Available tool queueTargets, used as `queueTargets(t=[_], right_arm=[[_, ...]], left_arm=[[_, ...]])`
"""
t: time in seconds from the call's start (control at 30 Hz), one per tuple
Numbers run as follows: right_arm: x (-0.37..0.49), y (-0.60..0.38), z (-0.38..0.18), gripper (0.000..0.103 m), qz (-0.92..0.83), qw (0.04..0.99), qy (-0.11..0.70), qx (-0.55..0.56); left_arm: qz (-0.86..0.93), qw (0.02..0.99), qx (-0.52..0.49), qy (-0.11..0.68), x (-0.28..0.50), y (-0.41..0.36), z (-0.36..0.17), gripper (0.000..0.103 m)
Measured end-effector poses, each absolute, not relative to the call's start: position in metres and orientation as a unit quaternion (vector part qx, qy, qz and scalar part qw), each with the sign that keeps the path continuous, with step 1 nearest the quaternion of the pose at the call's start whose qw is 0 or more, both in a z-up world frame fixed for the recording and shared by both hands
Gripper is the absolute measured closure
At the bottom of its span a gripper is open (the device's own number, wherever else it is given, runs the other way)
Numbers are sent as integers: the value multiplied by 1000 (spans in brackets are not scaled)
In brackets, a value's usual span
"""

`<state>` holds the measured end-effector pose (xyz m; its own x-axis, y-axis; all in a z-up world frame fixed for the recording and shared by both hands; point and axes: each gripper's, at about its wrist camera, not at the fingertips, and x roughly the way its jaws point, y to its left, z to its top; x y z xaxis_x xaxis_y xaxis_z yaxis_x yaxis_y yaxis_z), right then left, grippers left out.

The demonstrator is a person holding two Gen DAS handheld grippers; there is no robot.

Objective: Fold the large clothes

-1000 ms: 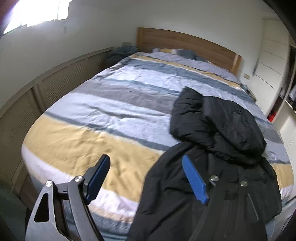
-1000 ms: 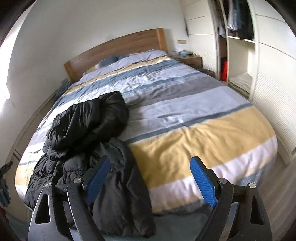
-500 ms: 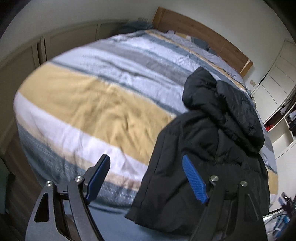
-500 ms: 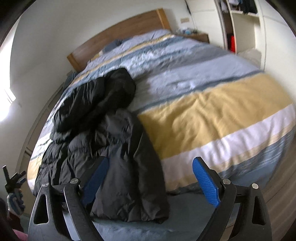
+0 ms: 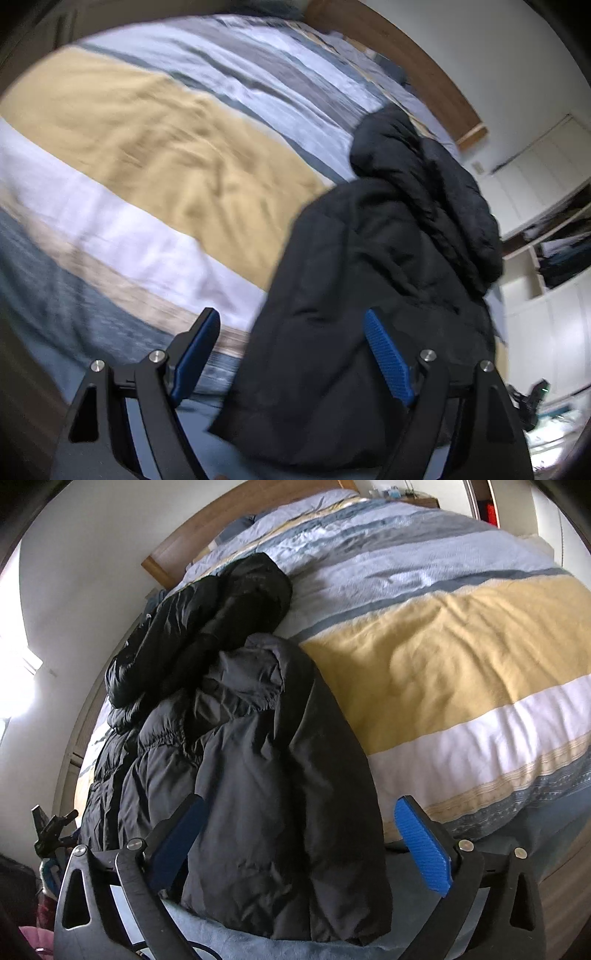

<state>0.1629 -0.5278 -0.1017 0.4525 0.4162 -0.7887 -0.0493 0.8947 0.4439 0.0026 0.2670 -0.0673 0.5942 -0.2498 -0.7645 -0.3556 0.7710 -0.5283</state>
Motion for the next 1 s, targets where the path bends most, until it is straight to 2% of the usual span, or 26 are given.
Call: queueTargets(t=[0.27, 0.5, 1.0], right_arm=[[174, -529, -130, 1, 155, 799, 542, 209], [177, -514, -154, 1, 191, 766, 573, 222], [169, -512, -154, 1, 223, 753, 575, 230]], left_arm=[[-29, 784, -395, 478, 15, 258, -110, 23], [-68, 769, -434, 464, 3, 260, -115, 23], [-123, 751, -465, 452, -5, 254, -113, 23]])
